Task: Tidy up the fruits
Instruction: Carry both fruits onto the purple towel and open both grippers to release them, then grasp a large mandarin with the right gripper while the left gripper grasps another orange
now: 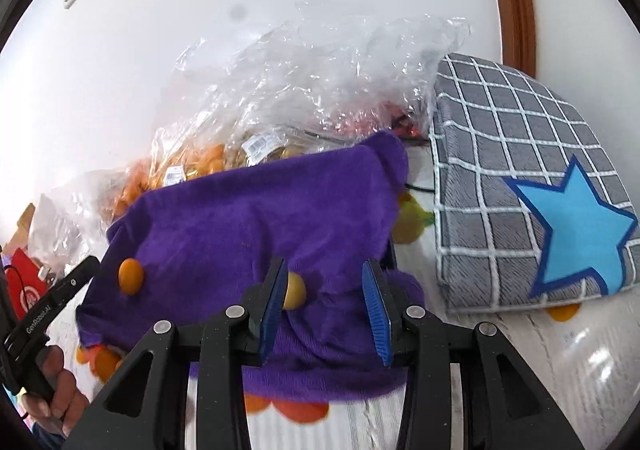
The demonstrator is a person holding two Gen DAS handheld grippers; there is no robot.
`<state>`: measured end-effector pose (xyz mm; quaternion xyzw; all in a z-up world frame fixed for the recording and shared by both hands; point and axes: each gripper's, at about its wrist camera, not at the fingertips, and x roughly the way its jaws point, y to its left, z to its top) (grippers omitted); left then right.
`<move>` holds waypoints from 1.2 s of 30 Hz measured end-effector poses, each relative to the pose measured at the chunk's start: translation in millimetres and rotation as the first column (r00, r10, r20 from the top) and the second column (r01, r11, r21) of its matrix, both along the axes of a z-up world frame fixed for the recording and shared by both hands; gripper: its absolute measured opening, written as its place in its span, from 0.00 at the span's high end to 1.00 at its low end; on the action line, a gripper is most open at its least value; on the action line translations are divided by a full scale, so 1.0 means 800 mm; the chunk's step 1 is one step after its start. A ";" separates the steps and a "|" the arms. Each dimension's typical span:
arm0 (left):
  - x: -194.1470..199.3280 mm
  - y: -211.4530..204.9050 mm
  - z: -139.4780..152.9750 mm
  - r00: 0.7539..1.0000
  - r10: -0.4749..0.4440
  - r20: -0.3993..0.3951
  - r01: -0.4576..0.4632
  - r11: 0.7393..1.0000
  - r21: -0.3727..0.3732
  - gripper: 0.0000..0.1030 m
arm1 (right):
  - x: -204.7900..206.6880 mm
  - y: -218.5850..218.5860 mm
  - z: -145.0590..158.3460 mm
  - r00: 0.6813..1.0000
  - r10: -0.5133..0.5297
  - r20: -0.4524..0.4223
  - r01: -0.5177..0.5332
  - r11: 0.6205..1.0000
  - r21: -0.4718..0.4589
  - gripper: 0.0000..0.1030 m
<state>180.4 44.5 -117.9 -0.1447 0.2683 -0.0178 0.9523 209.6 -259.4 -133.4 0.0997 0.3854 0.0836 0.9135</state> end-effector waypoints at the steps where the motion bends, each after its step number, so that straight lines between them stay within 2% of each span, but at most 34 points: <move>1: -0.004 0.001 0.002 1.000 0.004 0.002 -0.004 1.000 0.001 0.62 | -0.006 -0.005 0.001 1.000 -0.002 0.001 0.002 1.000 0.017 0.61; 5: -0.024 0.013 0.002 1.000 -0.018 -0.022 0.017 1.000 -0.026 0.62 | -0.055 -0.018 0.001 1.000 -0.014 0.004 0.014 1.000 0.020 0.49; 7: -0.033 0.014 0.003 0.999 -0.044 -0.027 0.044 0.999 -0.032 0.61 | -0.079 -0.013 -0.001 1.000 0.022 -0.003 -0.022 1.000 0.022 0.48; 10: -0.047 0.014 0.003 0.998 -0.051 -0.021 0.051 0.998 -0.025 0.55 | -0.109 -0.005 -0.004 0.995 0.097 -0.008 -0.096 0.994 0.052 0.41; 13: -0.063 0.012 0.002 0.998 -0.052 -0.023 0.052 0.999 0.010 0.53 | -0.128 0.013 -0.013 0.985 0.173 -0.021 -0.172 0.983 0.062 0.38; 20: -0.090 0.019 -0.011 0.995 -0.041 -0.086 0.042 0.999 0.011 0.50 | -0.136 0.042 -0.042 0.979 0.169 -0.116 -0.173 0.985 -0.025 0.40; 21: -0.093 0.020 -0.013 0.994 -0.048 -0.096 0.049 0.999 0.008 0.50 | -0.135 0.045 -0.042 0.982 0.154 -0.112 -0.160 0.986 -0.044 0.42; 24: -0.097 0.015 -0.021 0.990 -0.056 -0.133 0.061 0.998 0.029 0.50 | -0.134 0.054 -0.044 0.982 0.156 -0.105 -0.165 0.982 -0.090 0.58; 29: -0.092 0.002 -0.032 0.980 -0.047 -0.194 0.067 0.993 0.095 0.50 | -0.134 0.047 -0.044 0.982 0.155 -0.104 -0.160 0.986 -0.050 0.58; 33: -0.088 0.001 -0.038 0.971 -0.088 -0.222 0.104 0.993 0.060 0.51 | -0.136 0.047 -0.044 0.986 0.135 -0.102 -0.142 0.987 -0.071 0.58; 36: -0.094 -0.006 -0.033 0.974 -0.131 -0.187 0.143 0.988 0.054 0.51 | -0.134 0.048 -0.044 0.986 0.135 -0.102 -0.143 0.987 -0.077 0.58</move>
